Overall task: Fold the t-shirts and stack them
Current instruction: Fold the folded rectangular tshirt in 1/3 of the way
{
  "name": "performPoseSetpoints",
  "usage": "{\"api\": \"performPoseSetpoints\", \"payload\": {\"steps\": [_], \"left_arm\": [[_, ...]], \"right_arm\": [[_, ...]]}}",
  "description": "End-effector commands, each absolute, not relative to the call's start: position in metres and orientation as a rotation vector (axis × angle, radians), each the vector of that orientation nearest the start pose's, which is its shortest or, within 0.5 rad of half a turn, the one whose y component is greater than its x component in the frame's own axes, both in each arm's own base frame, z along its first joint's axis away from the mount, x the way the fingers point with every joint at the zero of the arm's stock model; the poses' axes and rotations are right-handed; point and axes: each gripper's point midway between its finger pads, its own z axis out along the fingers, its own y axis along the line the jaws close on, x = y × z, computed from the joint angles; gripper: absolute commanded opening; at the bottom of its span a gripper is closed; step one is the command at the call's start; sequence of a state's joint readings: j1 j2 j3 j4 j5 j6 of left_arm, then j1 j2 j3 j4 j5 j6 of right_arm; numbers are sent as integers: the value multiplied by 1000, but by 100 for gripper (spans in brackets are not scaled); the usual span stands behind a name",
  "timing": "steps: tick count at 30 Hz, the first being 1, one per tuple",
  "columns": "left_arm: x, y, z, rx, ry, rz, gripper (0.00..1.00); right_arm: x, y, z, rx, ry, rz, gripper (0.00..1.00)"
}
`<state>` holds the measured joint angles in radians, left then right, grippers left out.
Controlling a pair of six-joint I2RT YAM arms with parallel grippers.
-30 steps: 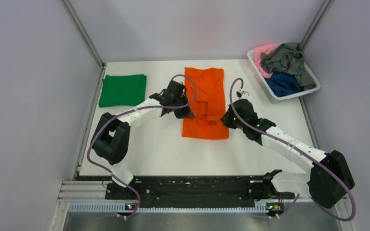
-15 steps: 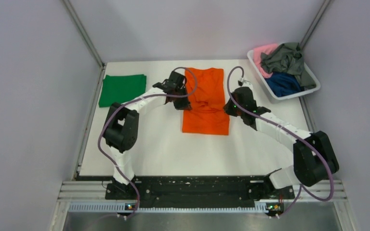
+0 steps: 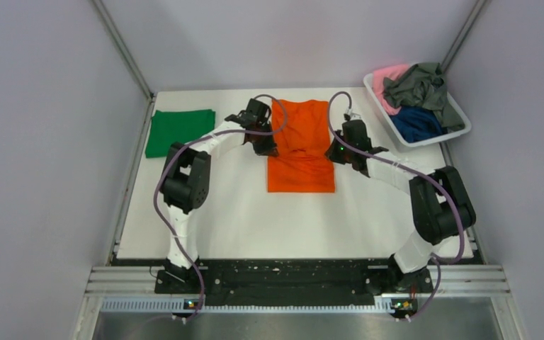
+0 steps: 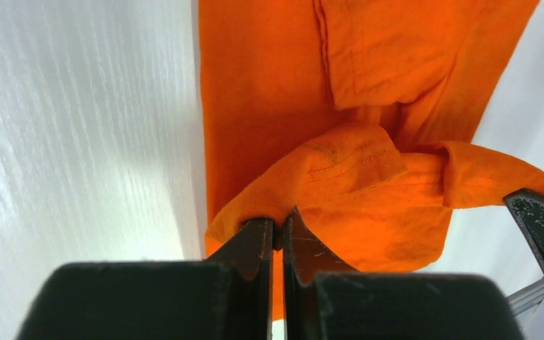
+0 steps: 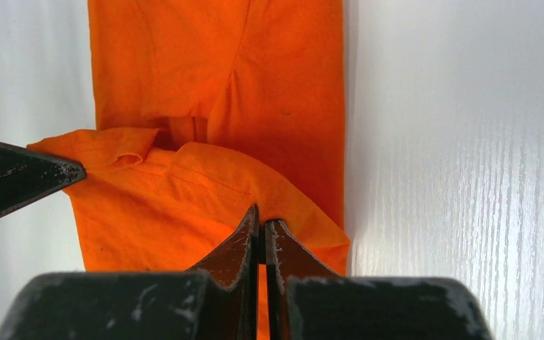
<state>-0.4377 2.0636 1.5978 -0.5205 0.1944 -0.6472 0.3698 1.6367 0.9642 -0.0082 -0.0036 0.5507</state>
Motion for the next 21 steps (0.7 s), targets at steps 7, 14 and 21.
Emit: {"api": "performPoseSetpoints", "payload": {"steps": [7, 14, 21], "left_arm": [[455, -278, 77, -102, 2625, -708, 17], [462, -263, 106, -137, 2602, -660, 72], [430, -244, 149, -157, 2505, -671, 99]], "right_arm": [[444, 171, 98, 221, 2222, 479, 0], [451, 171, 119, 176, 2239, 453, 74], [413, 165, 131, 141, 2238, 490, 99]]}}
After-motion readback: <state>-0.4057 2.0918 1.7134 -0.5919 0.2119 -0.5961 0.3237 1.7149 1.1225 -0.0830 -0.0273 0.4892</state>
